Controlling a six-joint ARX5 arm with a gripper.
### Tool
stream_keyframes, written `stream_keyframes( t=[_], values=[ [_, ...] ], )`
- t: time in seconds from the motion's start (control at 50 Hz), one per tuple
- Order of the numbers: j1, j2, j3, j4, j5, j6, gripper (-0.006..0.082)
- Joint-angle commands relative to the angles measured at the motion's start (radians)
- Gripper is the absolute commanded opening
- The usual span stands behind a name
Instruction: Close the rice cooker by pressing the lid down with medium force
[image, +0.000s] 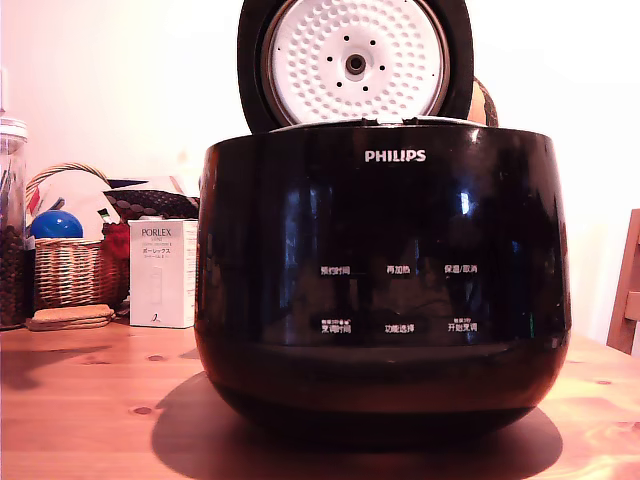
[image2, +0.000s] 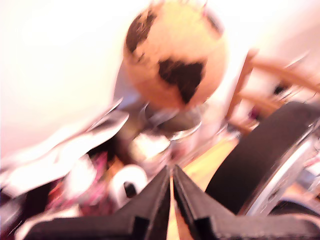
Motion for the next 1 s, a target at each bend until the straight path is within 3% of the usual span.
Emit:
stream_keyframes(
  t=[0.0,0.32,0.52,0.66,0.98],
  values=[
    [0.010,0.053,0.024,0.022,0.034,-0.024,-0.0022],
    [0.014,0.229,0.270,0.014,0.171,-0.049,-0.0022],
    [0.014,0.338,0.415,0.026,0.243,-0.131,-0.0022],
    [0.008,0.392,0.435,0.050,0.294,-0.165,-0.0022],
    [-0.052,0.492,0.435,0.100,0.296,-0.194,-0.0022]
  ],
)
